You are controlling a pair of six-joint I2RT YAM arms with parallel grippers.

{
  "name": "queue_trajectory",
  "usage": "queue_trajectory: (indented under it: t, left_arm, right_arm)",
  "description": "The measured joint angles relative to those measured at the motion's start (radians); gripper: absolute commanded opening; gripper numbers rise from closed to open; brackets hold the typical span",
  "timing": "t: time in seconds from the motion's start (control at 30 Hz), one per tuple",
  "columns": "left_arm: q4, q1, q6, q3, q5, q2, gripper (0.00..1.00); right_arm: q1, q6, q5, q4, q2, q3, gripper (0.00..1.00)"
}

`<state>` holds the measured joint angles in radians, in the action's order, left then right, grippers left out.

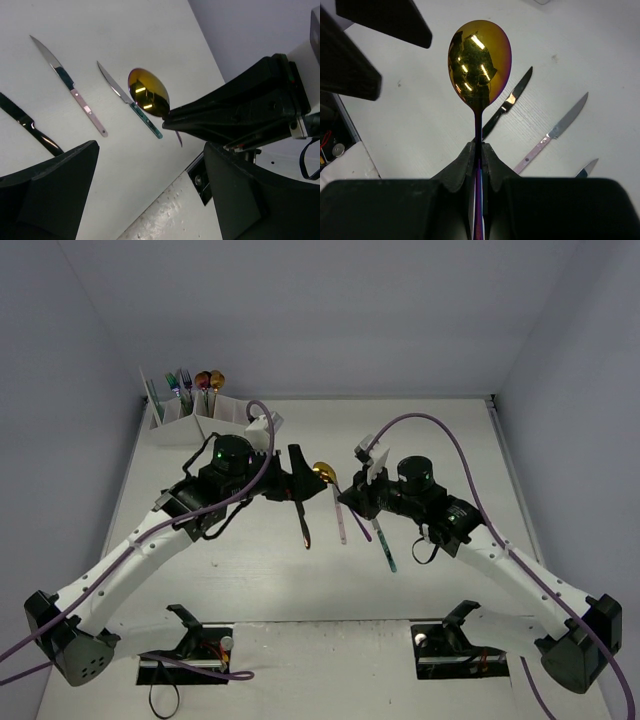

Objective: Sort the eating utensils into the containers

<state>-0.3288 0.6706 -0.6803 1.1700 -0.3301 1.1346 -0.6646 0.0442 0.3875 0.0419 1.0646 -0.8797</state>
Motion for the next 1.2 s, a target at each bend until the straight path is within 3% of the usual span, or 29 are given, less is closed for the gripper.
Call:
queue_trajectory:
  t: [0.4,0.7,0.77,1.0,1.13,1.2]
  left_arm:
    - [0.100,0.009,-0.059,0.000,0.017,0.060,0.42]
    - [0.164,0.011,-0.107,0.000,0.006,0.105,0.02]
    - [0.180,0.013,-0.118,0.000,0.005,0.105,0.00]
    - [0.253,0.016,-0.145,-0.034,0.017,0.099,0.00]
    - [0.267,0.013,-0.144,-0.044,0.045,0.094,0.00]
    - [0.260,0.006,-0.135,-0.043,0.065,0.088,0.00]
  right_arm:
    - [-0.031,-0.050,0.051,0.001,-0.001,0.000,0.00]
    - [-0.031,-0.050,0.047,0.008,0.000,0.000,0.06]
    - [-0.031,-0.050,0.046,0.015,-0.001,0.000,0.12]
    - [-0.031,-0.053,0.047,0.035,0.000,0.000,0.76]
    - [-0.031,-0.053,0.040,0.044,0.002,0.000,0.89]
    - [-0.031,-0.052,0.026,0.045,0.003,0.001,0.91]
